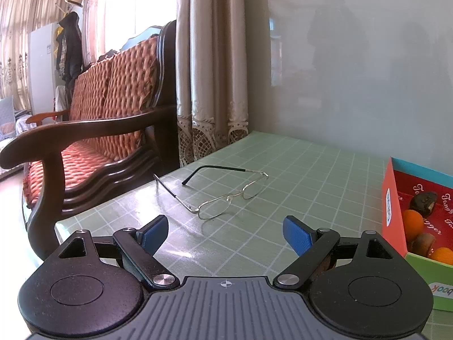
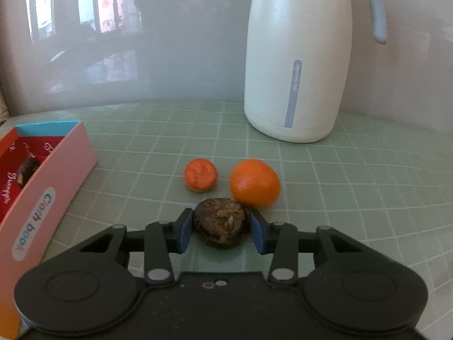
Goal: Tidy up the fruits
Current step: 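Carry the dark dried fruit with the right tool into the red box and release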
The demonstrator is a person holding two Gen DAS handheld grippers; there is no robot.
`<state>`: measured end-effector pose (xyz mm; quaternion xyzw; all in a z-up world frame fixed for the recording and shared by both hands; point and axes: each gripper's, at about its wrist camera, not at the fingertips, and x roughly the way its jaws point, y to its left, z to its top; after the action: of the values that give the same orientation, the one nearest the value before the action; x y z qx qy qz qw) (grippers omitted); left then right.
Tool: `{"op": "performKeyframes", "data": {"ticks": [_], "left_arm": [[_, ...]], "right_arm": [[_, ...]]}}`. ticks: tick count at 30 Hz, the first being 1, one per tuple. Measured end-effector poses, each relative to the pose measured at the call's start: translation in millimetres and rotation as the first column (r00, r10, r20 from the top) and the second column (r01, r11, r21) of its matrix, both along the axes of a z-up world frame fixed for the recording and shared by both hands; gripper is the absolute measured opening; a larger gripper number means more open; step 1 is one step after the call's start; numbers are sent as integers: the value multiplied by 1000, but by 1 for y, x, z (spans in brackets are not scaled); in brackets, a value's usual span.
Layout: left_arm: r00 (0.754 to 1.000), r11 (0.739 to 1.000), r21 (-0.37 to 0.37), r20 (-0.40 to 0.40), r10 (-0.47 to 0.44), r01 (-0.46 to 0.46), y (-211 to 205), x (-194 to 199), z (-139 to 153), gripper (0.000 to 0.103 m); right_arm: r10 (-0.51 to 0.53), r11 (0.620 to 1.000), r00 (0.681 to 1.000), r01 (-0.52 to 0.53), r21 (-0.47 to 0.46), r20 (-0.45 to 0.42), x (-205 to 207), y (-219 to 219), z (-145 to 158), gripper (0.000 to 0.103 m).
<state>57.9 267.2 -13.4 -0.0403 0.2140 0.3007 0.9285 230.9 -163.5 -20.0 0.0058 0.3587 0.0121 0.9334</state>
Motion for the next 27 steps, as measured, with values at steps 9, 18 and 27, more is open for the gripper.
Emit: {"op": "performKeyframes", "data": {"ticks": [9, 18, 27], "left_arm": [[1000, 1000, 4, -6, 2, -2, 0, -2, 0, 88], [1000, 1000, 11, -11, 12, -12, -1, -7, -1, 88], [1000, 1000, 21, -4, 23, -23, 3, -15, -1, 88]], "right_arm": [[42, 999, 997, -43, 17, 62, -17, 12, 22, 41], [110, 992, 986, -116, 48, 122, -27, 34, 40, 41], [230, 968, 957, -244, 61, 175, -41, 85, 50, 41]]}}
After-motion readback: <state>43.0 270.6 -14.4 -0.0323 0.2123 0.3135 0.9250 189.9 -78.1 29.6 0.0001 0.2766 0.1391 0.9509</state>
